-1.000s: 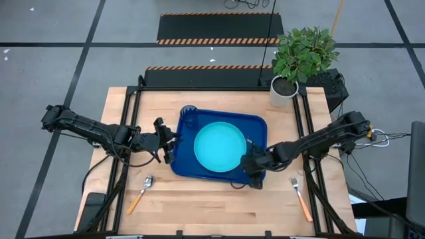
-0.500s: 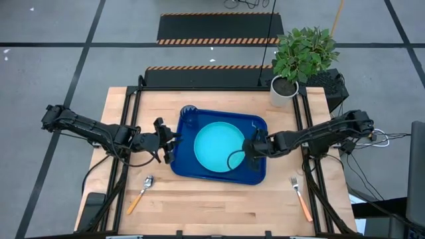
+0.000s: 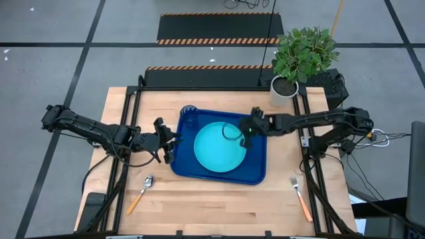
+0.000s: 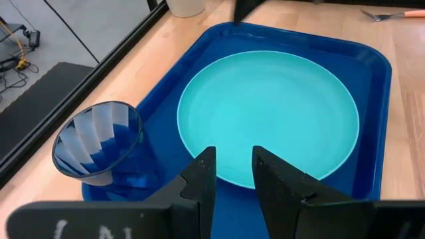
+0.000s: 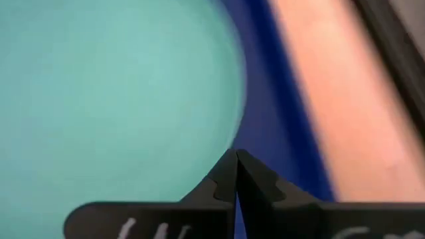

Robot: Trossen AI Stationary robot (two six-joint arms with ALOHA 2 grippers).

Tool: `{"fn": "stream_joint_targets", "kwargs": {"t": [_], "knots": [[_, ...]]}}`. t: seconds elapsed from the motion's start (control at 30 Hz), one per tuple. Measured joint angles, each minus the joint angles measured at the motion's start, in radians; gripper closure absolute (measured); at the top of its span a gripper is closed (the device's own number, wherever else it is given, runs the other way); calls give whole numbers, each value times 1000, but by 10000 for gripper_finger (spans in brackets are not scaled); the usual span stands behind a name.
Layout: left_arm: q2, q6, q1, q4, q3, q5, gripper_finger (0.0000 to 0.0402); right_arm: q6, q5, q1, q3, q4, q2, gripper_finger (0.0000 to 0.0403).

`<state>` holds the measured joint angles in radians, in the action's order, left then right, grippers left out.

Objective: Pick and place plate/cup/fork/spoon on tray
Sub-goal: Adjust the serving tray

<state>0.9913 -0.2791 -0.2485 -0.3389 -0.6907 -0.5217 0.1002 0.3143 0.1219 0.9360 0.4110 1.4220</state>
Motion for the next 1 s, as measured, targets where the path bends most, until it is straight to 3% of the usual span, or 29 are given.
{"fn": "stream_joint_targets", "kwargs": {"t": [0.43, 1.0], "knots": [[0, -3, 0, 0, 0, 0, 300, -120, -233, 250, 1, -286, 126, 403], [0, -12, 0, 0, 0, 0, 300, -196, -268, 365, 2, -409, 283, 403]]}}
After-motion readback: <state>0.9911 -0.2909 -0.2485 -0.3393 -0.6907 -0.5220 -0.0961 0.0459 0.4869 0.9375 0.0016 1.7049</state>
